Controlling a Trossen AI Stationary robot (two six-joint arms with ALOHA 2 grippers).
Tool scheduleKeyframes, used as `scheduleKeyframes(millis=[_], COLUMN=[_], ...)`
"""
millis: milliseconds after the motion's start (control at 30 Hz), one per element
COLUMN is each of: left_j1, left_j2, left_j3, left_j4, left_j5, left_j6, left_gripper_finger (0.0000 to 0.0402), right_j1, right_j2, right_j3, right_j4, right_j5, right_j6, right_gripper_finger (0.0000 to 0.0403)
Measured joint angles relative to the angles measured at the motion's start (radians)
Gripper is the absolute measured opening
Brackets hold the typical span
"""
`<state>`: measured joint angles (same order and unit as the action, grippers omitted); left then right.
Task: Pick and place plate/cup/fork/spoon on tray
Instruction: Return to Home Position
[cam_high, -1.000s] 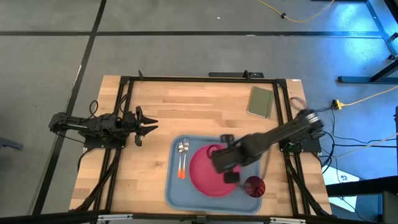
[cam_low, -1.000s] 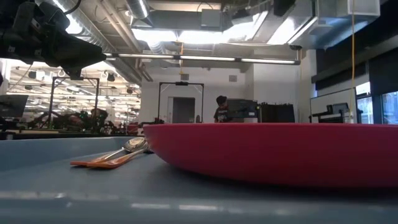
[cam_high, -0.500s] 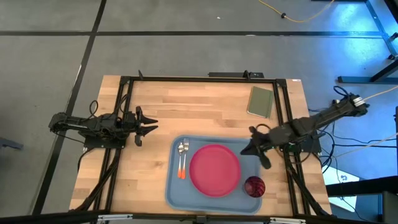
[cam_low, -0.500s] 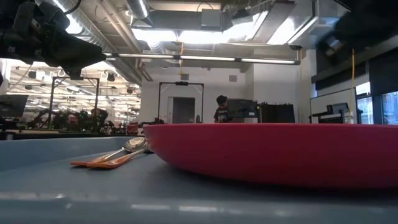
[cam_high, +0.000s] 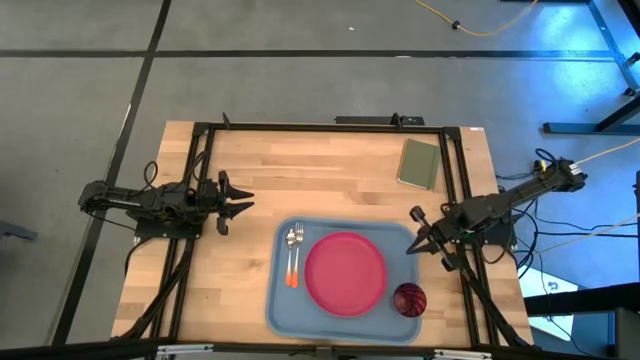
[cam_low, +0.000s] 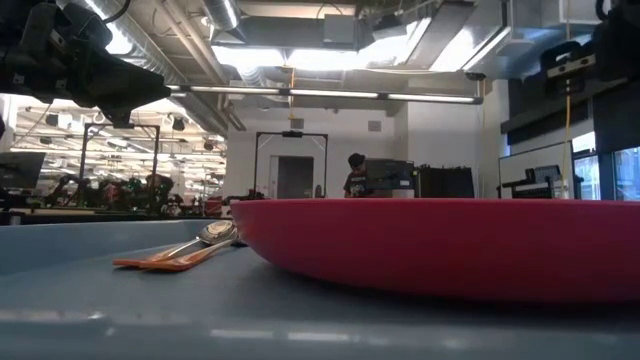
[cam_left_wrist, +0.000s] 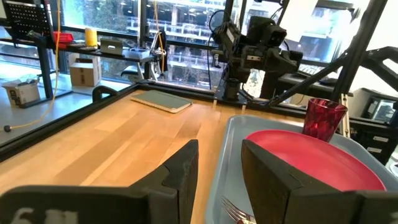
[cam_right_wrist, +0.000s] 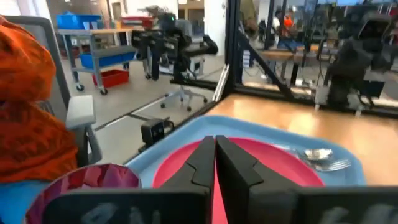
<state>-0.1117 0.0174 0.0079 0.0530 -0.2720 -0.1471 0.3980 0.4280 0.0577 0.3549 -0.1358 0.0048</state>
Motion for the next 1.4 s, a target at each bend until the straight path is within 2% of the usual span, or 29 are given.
scheduleKeyframes(millis=[567,800,1400], left_j1=[0.000,0.000,0.000], left_j2=[0.000,0.000,0.000], left_j3=[0.000,0.000,0.000], left_j4=[0.000,0.000,0.000], left_j5=[0.000,0.000,0.000], left_j6=[0.000,0.000,0.000], left_gripper_finger=[0.0115,0.0115,0.0115], right_j1=[-0.101,-0.126,-0.140], right_j2=[-0.364,-0.428,-0.428], right_j3=[-0.046,-0.051,-0.051], right_j4=[-0.324,-0.317,-0.322], right_j5=[0.003,0.049,0.056], right_j6=[-0.011,-0.109,-0.111], right_gripper_finger=[0.0020,0.0020,0.0020])
